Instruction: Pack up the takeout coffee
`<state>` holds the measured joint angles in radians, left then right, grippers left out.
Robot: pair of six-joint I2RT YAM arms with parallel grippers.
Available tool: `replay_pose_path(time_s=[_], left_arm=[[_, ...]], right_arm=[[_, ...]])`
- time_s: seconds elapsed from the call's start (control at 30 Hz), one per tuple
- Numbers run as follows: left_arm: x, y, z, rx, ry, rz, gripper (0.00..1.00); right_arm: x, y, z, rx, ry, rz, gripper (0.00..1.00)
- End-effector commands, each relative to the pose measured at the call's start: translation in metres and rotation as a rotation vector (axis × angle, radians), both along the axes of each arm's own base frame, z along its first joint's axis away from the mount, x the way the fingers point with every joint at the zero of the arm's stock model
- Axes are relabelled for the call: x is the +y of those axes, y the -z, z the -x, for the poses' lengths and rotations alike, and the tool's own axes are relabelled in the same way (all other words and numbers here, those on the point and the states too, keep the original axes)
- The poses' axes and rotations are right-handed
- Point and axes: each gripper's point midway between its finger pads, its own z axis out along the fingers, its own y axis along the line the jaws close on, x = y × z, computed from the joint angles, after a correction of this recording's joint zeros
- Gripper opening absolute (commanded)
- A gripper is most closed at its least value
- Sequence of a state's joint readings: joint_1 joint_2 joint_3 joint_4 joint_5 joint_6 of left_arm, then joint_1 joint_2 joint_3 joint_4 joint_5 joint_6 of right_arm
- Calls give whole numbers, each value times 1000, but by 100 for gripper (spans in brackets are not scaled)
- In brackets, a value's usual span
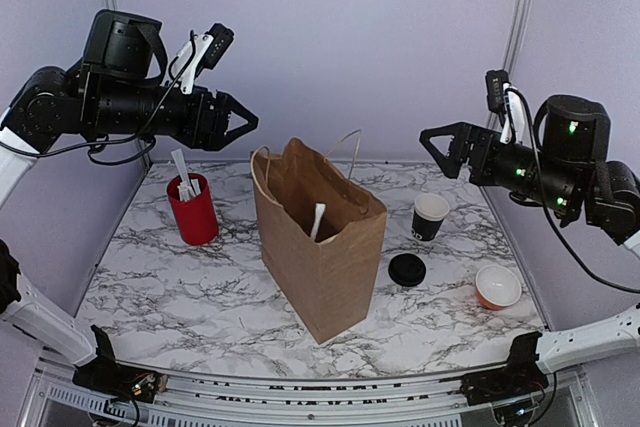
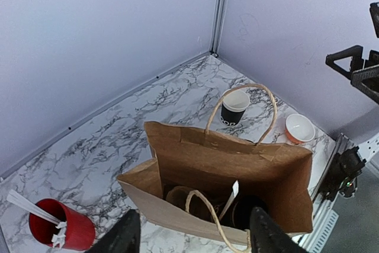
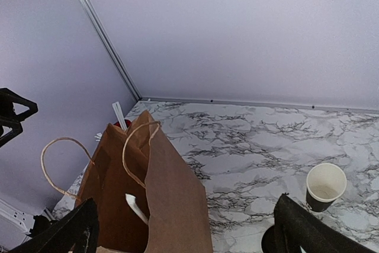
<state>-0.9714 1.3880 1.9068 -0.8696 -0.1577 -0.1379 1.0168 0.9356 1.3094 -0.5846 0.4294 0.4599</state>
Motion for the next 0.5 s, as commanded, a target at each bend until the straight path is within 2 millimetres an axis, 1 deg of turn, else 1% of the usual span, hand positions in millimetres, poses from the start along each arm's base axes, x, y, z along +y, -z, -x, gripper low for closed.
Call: replay_pose_path(time_s=[0.0, 0.03, 0.07, 0.13, 0.33, 0.4, 0.47], left_arm=[[2, -9, 2, -17, -6, 7, 74], [2, -10, 2, -18, -5, 8, 81], [2, -11, 2, -19, -5, 10, 89], [3, -12, 2, -24, -13, 13, 98], [19, -23, -5, -72, -94, 52, 99], [27, -28, -7, -97, -137, 75, 99], [41, -32, -13, -125, -212, 101, 99]], right_arm=[[-2, -1, -2, -4, 15, -2, 100], [-2, -1, -2, -4, 16, -2, 100], [-2, -1, -2, -4, 15, -2, 100], [-2, 0, -3, -3, 17, 0, 100], [-2, 1, -3, -3, 17, 4, 100], [-2, 2, -4, -3, 25, 6, 100], [-2, 4, -6, -3, 29, 15, 100]])
